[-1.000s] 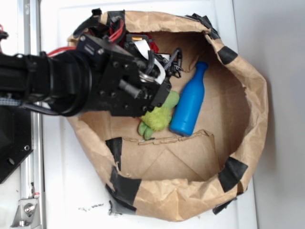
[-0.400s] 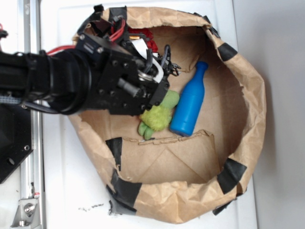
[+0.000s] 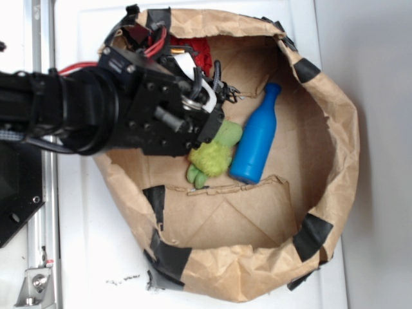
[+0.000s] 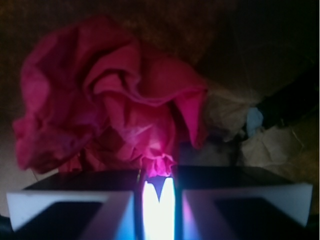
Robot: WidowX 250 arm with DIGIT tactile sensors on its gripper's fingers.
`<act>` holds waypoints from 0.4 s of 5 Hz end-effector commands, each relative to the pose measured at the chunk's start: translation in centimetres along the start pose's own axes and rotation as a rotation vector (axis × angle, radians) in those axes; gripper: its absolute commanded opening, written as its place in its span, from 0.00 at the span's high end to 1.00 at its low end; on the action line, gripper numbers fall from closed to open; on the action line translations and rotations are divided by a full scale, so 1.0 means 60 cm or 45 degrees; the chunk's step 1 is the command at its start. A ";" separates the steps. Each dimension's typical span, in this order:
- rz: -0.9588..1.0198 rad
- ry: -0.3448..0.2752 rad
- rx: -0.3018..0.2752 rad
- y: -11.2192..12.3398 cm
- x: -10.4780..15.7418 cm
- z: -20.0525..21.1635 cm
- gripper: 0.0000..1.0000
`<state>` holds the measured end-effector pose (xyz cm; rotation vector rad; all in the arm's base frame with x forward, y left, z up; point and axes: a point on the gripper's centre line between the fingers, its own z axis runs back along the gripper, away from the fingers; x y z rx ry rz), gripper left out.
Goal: Grab the red paper.
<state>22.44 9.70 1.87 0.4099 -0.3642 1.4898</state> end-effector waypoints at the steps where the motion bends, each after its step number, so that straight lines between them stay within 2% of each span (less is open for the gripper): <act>1: 0.021 0.035 -0.128 0.002 0.027 0.036 1.00; 2: 0.052 0.091 -0.216 0.000 0.036 0.087 1.00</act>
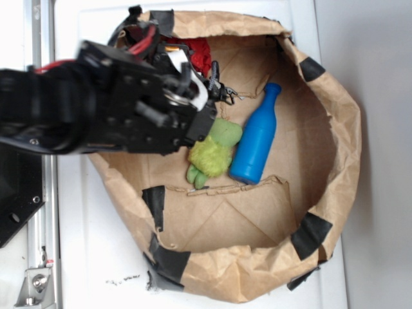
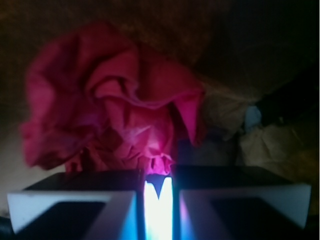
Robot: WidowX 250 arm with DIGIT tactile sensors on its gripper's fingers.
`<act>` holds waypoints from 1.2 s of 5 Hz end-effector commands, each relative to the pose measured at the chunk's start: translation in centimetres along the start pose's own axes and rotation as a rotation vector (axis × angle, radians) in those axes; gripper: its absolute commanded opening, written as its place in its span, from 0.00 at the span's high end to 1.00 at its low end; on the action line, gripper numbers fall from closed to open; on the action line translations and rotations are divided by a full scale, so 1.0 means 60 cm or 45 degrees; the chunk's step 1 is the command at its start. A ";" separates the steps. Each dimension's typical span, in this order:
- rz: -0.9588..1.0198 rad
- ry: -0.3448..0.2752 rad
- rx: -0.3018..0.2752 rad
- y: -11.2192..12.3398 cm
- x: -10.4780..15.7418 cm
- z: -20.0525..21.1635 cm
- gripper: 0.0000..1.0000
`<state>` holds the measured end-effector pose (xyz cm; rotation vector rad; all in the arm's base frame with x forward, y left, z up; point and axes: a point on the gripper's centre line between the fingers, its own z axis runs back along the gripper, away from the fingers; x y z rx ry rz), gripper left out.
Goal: Grab the red paper.
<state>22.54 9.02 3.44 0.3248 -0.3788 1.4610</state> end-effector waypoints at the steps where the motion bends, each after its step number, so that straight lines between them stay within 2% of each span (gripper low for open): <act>1: 0.087 0.051 -0.175 -0.001 0.032 0.091 1.00; 2: 0.085 0.050 -0.167 -0.001 0.033 0.087 0.00; 4: 0.100 0.003 -0.122 -0.006 0.040 0.065 0.00; 5: 0.107 -0.032 -0.123 -0.003 0.043 0.052 0.00; 6: 0.096 -0.037 -0.159 -0.008 0.036 0.048 0.00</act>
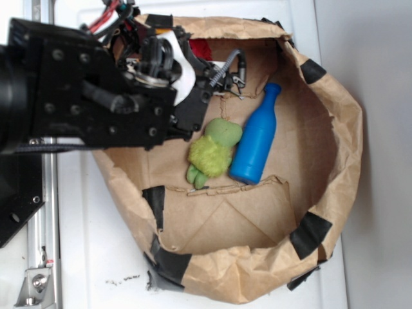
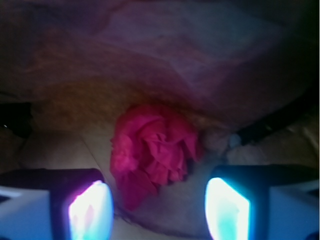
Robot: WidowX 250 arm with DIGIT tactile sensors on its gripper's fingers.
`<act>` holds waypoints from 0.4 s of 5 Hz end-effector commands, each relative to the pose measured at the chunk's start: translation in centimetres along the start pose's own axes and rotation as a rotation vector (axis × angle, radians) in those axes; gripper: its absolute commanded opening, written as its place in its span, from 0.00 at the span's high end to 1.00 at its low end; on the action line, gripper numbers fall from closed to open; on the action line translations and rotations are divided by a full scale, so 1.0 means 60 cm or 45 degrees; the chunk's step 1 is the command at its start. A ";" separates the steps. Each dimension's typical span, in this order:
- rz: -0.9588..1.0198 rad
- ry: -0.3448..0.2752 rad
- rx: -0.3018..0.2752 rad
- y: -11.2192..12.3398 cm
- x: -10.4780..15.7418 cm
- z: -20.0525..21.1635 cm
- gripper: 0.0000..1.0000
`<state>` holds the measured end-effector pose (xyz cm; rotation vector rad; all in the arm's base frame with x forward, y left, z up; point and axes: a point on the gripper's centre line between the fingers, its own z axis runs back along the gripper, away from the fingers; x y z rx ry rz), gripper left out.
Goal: Grab the red paper.
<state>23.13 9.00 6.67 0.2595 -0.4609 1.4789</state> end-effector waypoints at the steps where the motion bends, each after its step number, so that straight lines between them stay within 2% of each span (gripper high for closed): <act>1: 0.020 -0.020 -0.065 -0.004 -0.001 -0.010 0.00; 2: 0.023 -0.025 -0.056 -0.004 -0.001 -0.024 0.00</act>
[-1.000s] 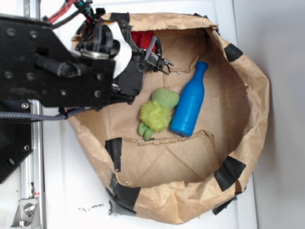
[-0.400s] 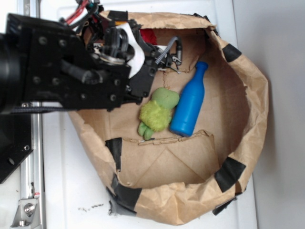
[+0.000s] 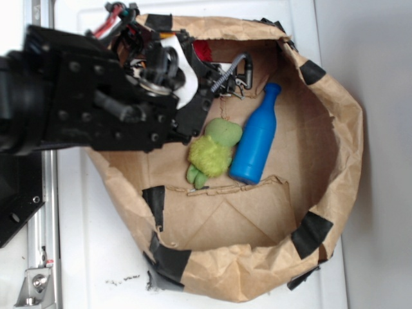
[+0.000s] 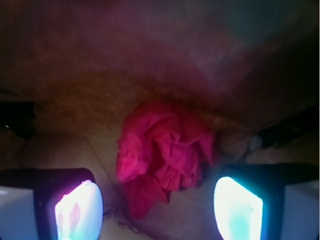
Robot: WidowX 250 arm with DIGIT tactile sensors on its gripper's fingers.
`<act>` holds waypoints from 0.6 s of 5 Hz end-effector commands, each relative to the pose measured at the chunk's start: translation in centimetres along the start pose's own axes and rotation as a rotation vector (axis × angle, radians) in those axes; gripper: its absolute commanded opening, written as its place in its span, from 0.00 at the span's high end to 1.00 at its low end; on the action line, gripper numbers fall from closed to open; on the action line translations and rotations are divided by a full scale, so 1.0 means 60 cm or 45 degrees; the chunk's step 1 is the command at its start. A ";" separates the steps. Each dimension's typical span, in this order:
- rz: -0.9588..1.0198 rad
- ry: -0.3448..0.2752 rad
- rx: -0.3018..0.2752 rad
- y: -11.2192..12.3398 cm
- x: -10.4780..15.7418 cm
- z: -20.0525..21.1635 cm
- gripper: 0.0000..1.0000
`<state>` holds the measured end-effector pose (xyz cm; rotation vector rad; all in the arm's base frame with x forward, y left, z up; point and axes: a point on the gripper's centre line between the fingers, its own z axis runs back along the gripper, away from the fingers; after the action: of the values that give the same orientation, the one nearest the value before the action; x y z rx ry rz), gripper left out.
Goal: Grab the red paper.
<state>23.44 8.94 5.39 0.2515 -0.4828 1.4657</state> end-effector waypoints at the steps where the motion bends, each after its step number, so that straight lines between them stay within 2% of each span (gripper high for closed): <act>1: 0.053 -0.015 -0.023 -0.005 0.020 -0.016 0.00; 3: 0.097 -0.053 -0.001 -0.009 0.045 -0.029 0.00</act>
<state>24.27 10.72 4.00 0.2827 -0.4861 1.4895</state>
